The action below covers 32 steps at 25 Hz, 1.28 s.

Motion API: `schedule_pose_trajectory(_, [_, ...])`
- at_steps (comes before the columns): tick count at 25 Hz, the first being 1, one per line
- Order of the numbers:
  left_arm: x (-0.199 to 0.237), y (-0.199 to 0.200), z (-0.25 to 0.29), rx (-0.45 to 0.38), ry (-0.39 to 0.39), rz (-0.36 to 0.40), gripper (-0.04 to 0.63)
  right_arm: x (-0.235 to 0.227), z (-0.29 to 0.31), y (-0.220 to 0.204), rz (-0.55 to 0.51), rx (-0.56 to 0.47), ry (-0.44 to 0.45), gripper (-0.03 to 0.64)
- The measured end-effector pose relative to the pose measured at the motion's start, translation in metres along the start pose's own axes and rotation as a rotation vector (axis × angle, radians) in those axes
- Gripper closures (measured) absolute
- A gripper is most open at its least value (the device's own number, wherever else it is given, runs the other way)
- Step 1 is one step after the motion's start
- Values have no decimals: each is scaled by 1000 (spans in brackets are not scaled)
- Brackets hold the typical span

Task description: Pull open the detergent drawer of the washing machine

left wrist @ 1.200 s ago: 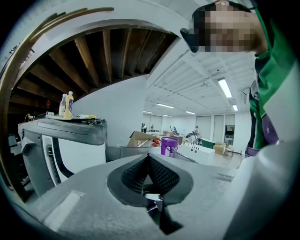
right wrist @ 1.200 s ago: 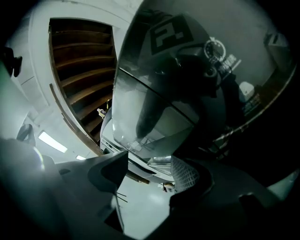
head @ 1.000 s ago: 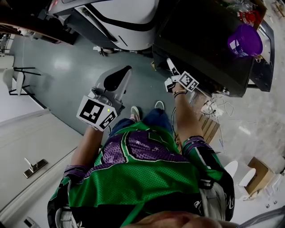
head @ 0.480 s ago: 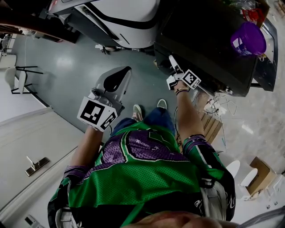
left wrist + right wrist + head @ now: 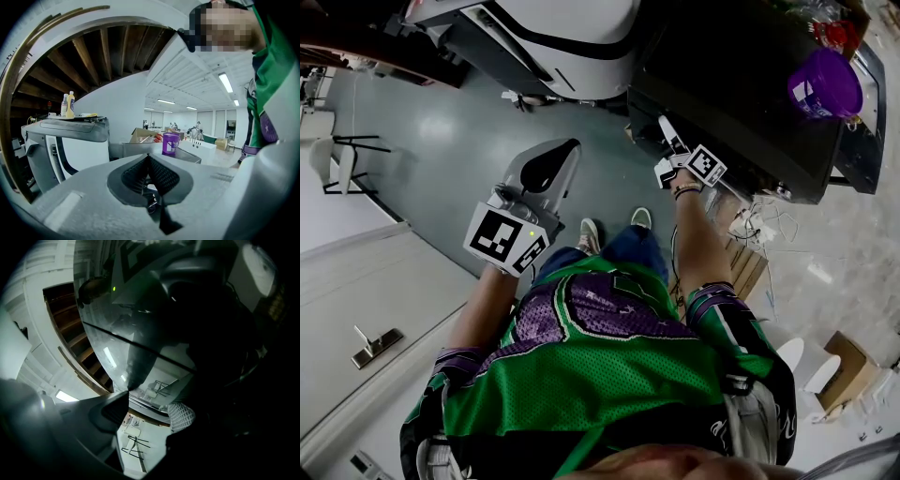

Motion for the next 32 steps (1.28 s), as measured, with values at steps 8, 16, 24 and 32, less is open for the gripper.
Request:
schedule_pose_trajectory(8, [2,-2,-4,0,-8,-3,578,1,0,0,6,1,-4,359])
schedule_pose_trajectory(16, [4,-7,-8,3,-19,-8,578,2,-4,-8,-25,21,-13,379])
schedule_pose_trajectory(24, [2,-9,-15,-1,-38,-15,578,17,-21,-36,-16,36,1,406])
schedule_pose_trajectory(32, [1,-8,-27,-9,-74,-14,578,28,-34,-56,-14,37,0,406])
Point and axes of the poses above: the fingertips, and each gripper's own axes: z forward along the fingers, x to its left, y out of its top, the point moved 1 cm from there along -z, backward along the fingers, and after that the axes turned 5 degrees about -z, right-handed, at the moved point
